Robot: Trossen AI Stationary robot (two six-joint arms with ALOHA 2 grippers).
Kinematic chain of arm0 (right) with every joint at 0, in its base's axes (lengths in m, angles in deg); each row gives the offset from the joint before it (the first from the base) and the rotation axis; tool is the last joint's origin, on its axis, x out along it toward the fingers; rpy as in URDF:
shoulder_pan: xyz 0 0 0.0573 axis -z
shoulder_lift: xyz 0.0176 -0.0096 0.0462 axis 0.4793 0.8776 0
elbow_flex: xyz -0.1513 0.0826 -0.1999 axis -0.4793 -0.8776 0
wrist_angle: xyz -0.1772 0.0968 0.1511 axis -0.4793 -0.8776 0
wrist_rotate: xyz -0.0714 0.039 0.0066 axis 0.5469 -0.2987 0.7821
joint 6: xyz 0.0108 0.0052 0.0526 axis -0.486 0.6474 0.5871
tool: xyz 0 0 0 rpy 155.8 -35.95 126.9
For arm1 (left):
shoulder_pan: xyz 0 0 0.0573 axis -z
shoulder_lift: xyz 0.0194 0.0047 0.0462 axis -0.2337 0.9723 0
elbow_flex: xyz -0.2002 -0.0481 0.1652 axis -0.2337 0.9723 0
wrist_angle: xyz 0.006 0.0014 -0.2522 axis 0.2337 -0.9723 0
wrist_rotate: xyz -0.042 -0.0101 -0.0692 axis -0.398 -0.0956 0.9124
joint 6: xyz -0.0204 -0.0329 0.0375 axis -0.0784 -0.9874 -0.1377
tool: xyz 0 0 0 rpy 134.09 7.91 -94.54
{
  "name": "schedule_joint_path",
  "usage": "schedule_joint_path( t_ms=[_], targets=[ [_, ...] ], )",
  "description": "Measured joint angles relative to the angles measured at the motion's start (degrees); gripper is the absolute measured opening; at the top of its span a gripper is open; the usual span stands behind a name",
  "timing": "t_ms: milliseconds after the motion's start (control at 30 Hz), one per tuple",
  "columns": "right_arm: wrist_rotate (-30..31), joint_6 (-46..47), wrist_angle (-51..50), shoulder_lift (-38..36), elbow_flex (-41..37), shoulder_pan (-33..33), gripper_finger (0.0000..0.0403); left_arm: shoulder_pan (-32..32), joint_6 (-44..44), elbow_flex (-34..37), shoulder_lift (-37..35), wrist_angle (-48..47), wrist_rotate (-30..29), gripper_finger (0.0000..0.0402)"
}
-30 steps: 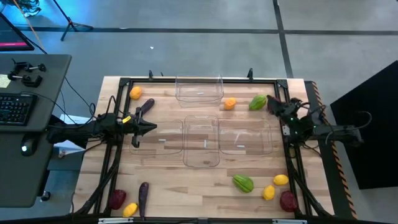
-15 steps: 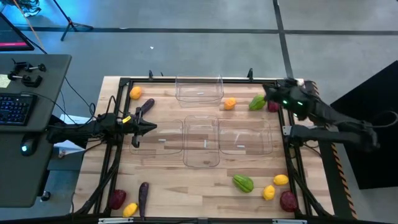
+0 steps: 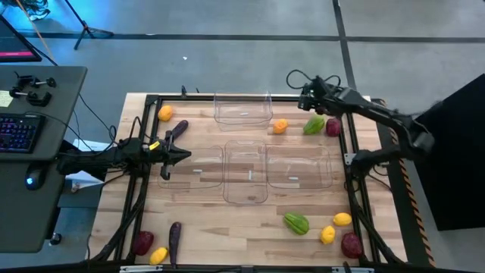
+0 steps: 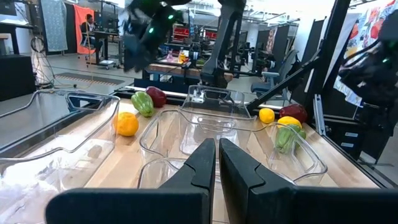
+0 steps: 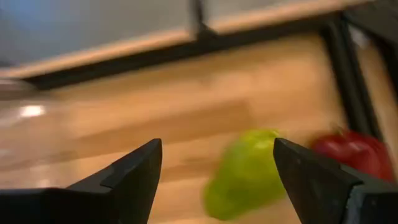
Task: Sort produce into baskets
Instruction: Put the chayote into the bottom right transparent bin
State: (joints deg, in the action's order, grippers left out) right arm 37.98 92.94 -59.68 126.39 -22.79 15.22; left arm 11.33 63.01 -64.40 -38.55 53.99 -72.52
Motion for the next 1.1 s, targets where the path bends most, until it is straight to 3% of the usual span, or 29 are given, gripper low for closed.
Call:
schedule_joint_path(
  t_ms=[200,500,700,1100],
  targets=[
    [-0.19,6.82,-5.77,8.01,1.66,1.14,0.03,0.01,0.0,-0.01,0.01,0.02,0.01,0.001],
    [0.07,14.71,-6.44,15.37,1.66,0.35,0.03,-0.01,0.0,0.01,-0.01,0.02,-0.01,0.001],
    [1.64,15.21,-6.48,19.33,1.68,0.24,0.03,0.01,0.0,0.0,0.01,0.0,0.0,0.001],
    [-4.43,12.1,-4.09,24.61,1.57,-0.3,0.0299,-0.01,0.0,0.01,-0.01,0.01,0.01,0.001]
  ],
)
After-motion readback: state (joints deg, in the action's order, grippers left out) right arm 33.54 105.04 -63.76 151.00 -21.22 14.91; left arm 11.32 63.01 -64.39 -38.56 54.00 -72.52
